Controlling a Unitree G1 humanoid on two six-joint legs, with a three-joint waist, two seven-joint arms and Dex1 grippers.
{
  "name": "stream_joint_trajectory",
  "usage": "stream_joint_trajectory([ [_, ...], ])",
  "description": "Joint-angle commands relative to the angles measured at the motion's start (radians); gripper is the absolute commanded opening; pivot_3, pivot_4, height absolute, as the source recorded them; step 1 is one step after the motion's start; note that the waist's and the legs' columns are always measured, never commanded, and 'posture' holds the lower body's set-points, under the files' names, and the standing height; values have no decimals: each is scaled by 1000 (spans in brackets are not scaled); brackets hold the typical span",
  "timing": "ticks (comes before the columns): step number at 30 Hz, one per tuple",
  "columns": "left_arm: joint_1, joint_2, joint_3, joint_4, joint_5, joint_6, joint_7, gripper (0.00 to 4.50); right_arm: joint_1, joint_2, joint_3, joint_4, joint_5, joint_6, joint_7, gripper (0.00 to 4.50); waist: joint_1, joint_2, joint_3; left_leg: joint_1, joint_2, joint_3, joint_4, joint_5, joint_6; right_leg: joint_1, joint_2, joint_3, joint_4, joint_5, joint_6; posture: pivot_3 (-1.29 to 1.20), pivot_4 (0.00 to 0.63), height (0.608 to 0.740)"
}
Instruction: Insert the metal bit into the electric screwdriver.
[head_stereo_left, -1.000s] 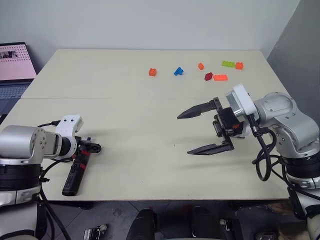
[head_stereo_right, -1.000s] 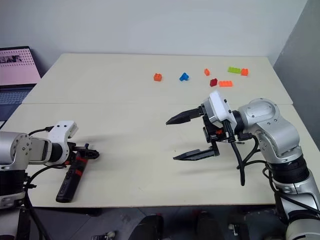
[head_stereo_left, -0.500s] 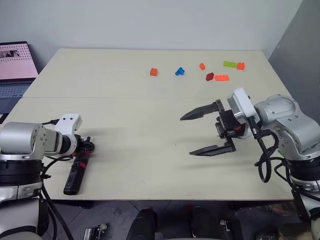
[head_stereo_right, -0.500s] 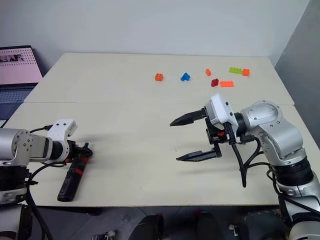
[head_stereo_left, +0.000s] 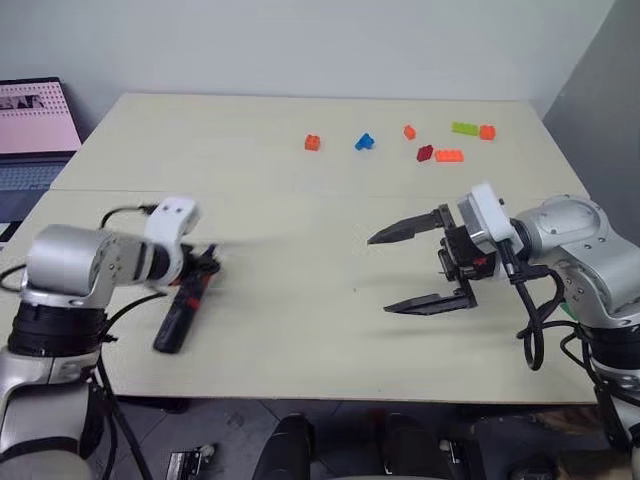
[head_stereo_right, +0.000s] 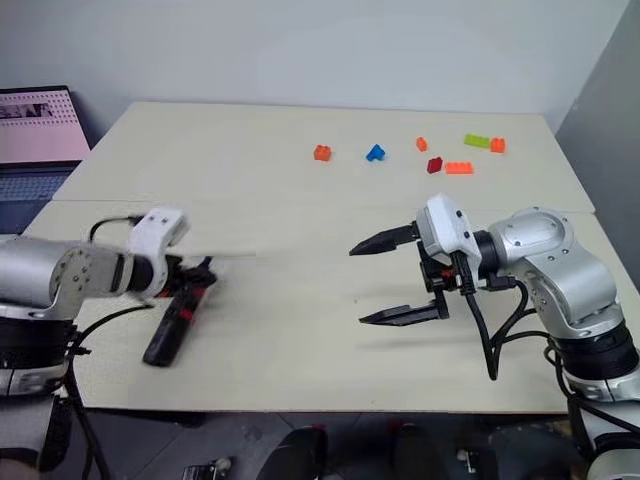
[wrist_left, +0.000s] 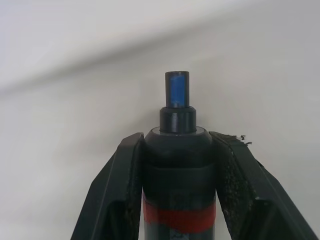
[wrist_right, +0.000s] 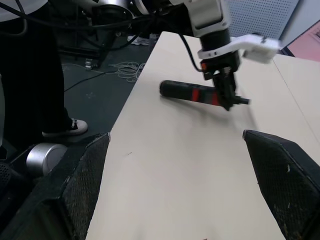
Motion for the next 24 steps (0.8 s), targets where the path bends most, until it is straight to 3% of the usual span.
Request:
stream_joint_trajectory([
  [1, -124, -117, -46, -88, -20, -147, -48, 1657, 2, -40, -79, -26, 14, 18, -37, 4500, 1, 0, 0, 0, 0, 1, 0, 0, 0, 0, 0, 1, 0, 0, 0, 0, 150, 740],
  [4, -165, -214, -77, -80, 2, -250, -50, 1656, 21, -63, -110, -30, 9, 28, -66, 4500, -4, -1, 0, 0, 0, 2, 0, 0, 0, 0, 0, 2, -1, 0, 0, 0, 150, 740],
  [7, -182, -395, -100, -22, 43, -416, 12, 1656, 47, -88, -161, -36, 7, 40, -114, 4500, -14, -1, 0, 0, 0, 4, -1, 0, 0, -2, 0, 4, -1, 0, 0, 0, 150, 740],
  [14, -114, -601, -149, 62, 158, -773, 51, 1654, 91, -109, -231, -96, 41, 89, -196, 4500, -15, -1, 0, 0, 1, 5, 0, 0, 0, -2, 1, 5, 0, 0, 0, 0, 150, 740],
  [18, -61, -641, -157, 83, 207, -937, 29, 1654, 107, -117, -264, -129, 77, 120, -224, 4500, -14, -1, 0, 0, 0, 5, 0, 0, 0, -2, 0, 5, 0, 0, 0, 0, 150, 740],
  [24, 67, -661, -130, 87, 225, -996, 45, 1654, 122, -163, -313, -128, 90, 144, -234, 4500, -13, -1, 0, 0, 0, 5, 0, 1, 1, -1, 0, 5, 0, 0, 1, 0, 150, 740],
])
